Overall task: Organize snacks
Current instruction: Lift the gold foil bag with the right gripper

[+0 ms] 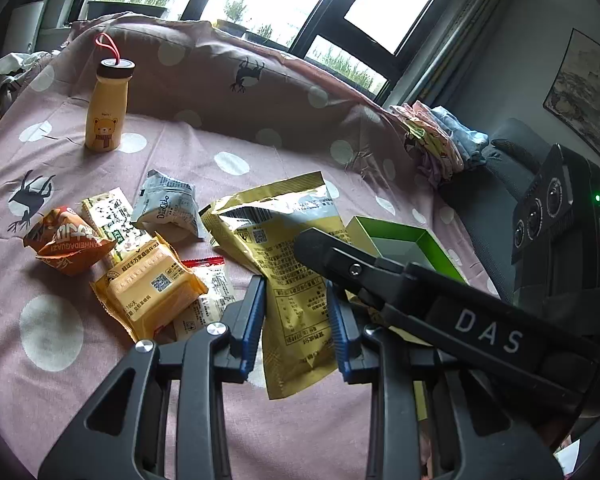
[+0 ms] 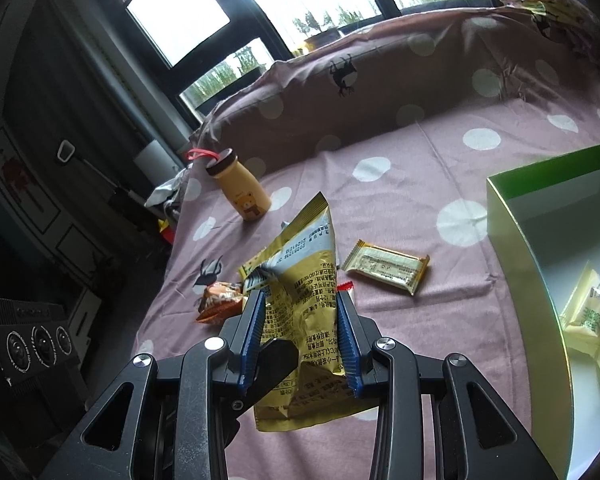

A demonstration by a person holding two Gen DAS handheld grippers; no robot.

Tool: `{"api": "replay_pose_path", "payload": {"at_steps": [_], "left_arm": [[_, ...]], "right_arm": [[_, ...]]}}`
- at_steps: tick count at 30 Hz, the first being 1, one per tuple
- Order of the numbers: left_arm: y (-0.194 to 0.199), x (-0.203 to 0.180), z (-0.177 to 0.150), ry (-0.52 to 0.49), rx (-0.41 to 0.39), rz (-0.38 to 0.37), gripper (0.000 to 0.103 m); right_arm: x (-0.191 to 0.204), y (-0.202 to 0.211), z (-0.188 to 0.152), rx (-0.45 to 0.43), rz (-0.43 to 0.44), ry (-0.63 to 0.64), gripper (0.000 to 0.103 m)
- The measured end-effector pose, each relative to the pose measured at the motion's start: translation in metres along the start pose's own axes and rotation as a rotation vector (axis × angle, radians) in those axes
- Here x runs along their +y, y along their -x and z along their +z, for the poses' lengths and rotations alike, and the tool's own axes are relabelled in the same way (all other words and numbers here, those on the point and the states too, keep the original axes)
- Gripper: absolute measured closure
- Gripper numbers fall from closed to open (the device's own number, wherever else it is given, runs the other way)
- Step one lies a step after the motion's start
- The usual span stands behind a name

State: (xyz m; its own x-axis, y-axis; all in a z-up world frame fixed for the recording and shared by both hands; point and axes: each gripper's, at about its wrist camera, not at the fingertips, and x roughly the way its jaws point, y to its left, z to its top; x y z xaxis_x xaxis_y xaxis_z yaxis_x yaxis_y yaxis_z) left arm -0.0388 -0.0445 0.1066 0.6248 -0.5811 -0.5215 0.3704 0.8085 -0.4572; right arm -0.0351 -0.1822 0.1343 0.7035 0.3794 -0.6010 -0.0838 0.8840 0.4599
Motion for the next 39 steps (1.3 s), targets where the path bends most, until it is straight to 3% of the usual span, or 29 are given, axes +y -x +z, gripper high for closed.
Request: {"api": "replay_pose_path", "payload": {"at_steps": [39], "left_arm": [[0.004, -0.0011, 0.0005, -0.018, -0.014, -0.021, 0.074]], "right_arm": [[0.0053, 0.0091, 0.001, -0.037, -0.012, 0.028, 0.065]]}}
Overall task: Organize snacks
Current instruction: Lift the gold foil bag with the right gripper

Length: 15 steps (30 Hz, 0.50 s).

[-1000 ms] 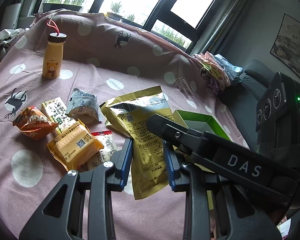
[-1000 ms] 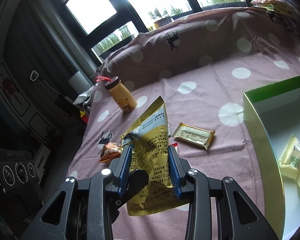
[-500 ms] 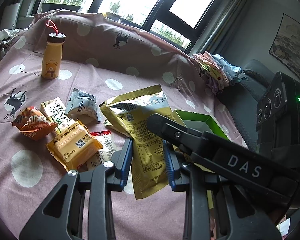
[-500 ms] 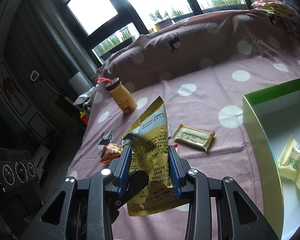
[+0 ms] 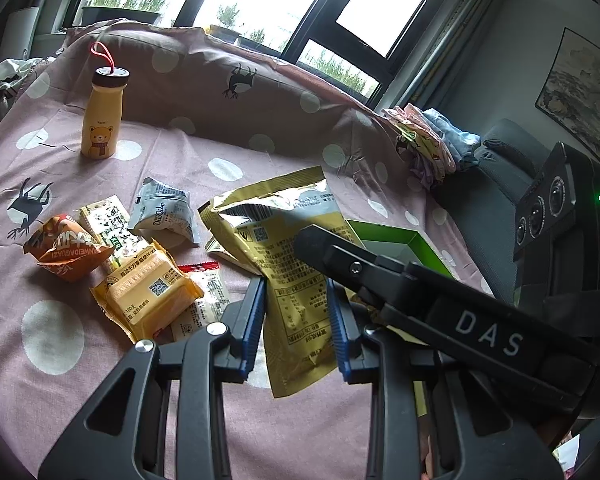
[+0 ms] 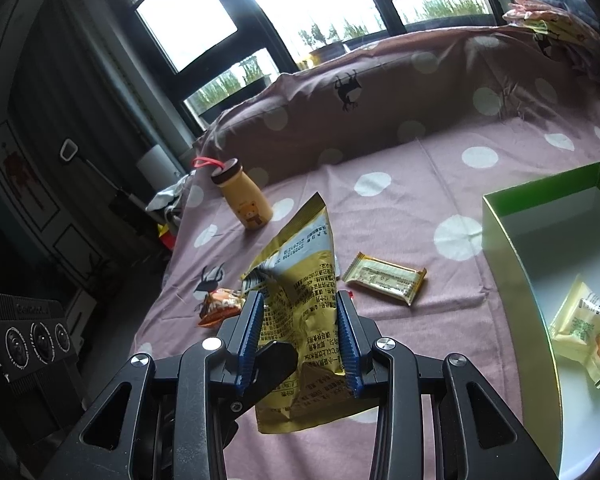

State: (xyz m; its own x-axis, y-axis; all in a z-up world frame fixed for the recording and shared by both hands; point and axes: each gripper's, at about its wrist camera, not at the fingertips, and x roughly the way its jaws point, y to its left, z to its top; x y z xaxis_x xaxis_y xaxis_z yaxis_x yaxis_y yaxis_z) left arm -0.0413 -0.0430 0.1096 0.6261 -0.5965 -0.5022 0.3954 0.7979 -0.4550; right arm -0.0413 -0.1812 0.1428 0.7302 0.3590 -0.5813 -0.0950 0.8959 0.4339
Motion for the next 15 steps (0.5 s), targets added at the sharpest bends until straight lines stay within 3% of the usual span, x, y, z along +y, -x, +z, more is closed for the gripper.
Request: {"api": "replay_pose_path", "payload": {"at_steps": [15], "left_arm": [[0.002, -0.0003, 0.0002, 0.002, 0.005, -0.01, 0.074]], "right_arm": [[0.0008, 0.0029, 0.0024, -0.006, -0.008, 0.008, 0.065]]}}
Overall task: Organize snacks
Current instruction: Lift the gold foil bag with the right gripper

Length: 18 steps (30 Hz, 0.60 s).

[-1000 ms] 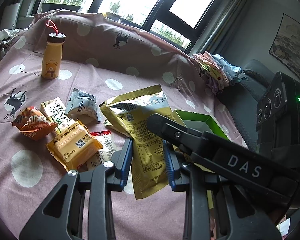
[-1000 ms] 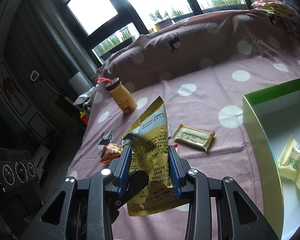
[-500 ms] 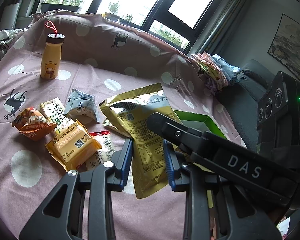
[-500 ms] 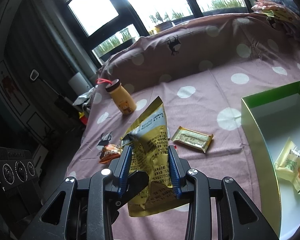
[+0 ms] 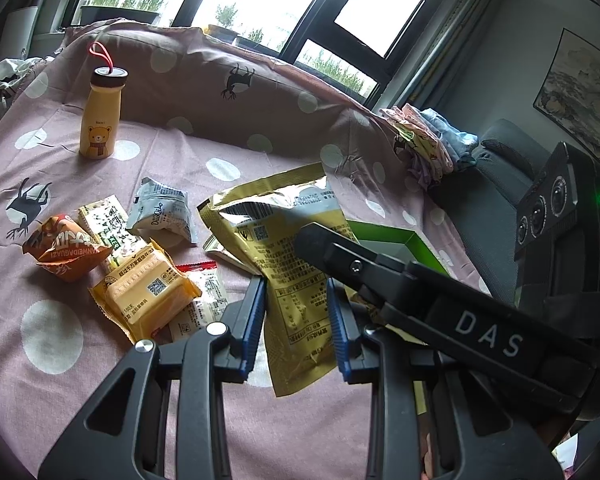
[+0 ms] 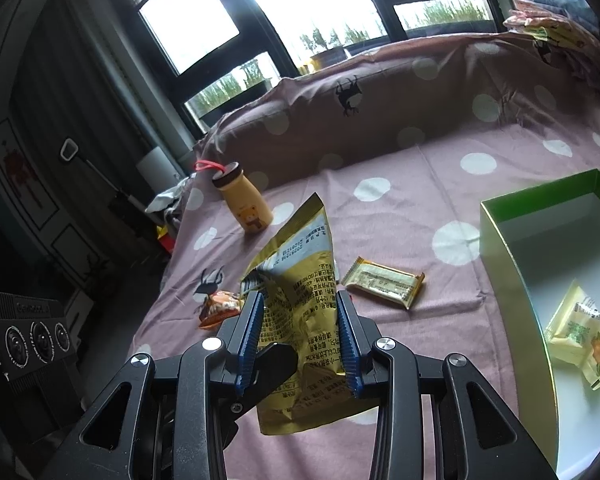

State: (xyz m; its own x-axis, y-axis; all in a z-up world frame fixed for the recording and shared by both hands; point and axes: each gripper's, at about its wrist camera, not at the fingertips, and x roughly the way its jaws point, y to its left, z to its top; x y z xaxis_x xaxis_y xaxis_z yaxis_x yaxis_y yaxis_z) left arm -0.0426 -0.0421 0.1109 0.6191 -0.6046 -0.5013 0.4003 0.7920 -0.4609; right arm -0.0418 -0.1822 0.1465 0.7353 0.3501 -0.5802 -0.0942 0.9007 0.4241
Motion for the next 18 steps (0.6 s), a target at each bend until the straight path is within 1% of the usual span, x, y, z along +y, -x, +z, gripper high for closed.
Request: {"api": "replay_pose_path", "payload": {"at_steps": [14, 18], "left_arm": [[0.004, -0.006, 0.002, -0.018, -0.02, -0.023, 0.074], [0.003, -0.013, 0.008, -0.037, -0.02, -0.032, 0.074]], "right_arm": [[0.0, 0.007, 0.005, -0.029, -0.001, 0.009, 0.065], [-0.003, 0.013, 0.007, -0.054, -0.009, 0.001, 0.065]]}}
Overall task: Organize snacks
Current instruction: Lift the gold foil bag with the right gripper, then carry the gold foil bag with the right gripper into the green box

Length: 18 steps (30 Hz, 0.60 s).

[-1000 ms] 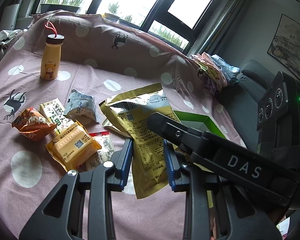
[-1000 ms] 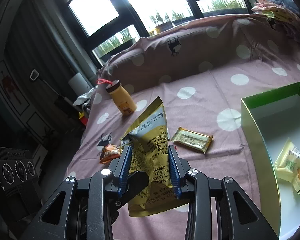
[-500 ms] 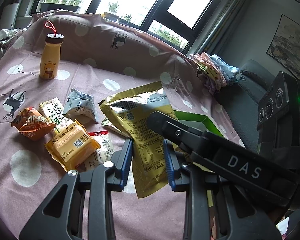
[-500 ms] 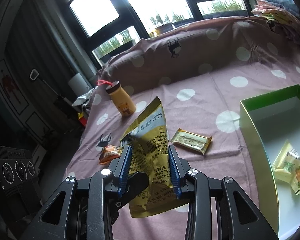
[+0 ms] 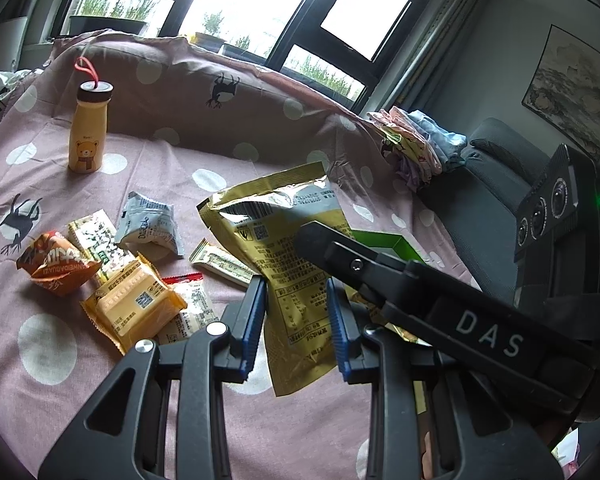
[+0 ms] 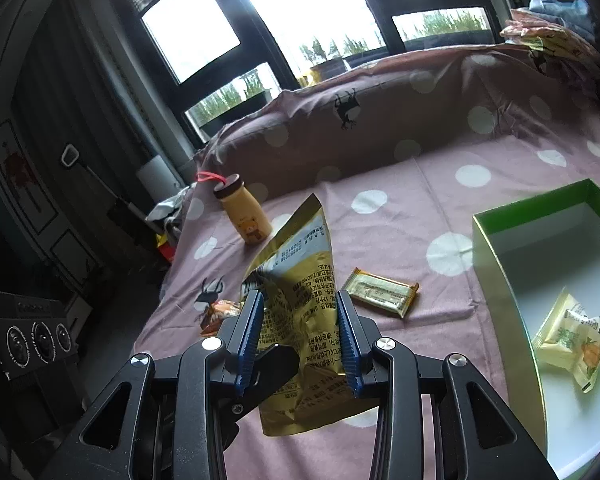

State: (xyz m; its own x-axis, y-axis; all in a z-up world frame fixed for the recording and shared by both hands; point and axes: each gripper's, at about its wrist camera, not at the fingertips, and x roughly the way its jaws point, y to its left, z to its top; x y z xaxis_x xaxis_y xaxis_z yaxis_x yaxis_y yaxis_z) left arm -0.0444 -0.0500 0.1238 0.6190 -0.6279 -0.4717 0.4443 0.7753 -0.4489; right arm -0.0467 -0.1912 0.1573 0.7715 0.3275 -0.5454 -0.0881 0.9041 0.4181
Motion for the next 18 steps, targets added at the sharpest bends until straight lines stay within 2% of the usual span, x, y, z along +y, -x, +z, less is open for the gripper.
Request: {"api": "replay_pose_path", "payload": {"at_steps": [11, 18], "left_arm": [[-0.013, -0.025, 0.011, -0.066, 0.007, -0.045, 0.074], [-0.032, -0.051, 0.016, -0.114, 0.028, -0.072, 0.074]], "right_arm": [[-0.017, 0.021, 0.008, -0.076, -0.035, -0.033, 0.065], [-0.04, 0.04, 0.014, -0.126, -0.061, -0.087, 0.065]]}}
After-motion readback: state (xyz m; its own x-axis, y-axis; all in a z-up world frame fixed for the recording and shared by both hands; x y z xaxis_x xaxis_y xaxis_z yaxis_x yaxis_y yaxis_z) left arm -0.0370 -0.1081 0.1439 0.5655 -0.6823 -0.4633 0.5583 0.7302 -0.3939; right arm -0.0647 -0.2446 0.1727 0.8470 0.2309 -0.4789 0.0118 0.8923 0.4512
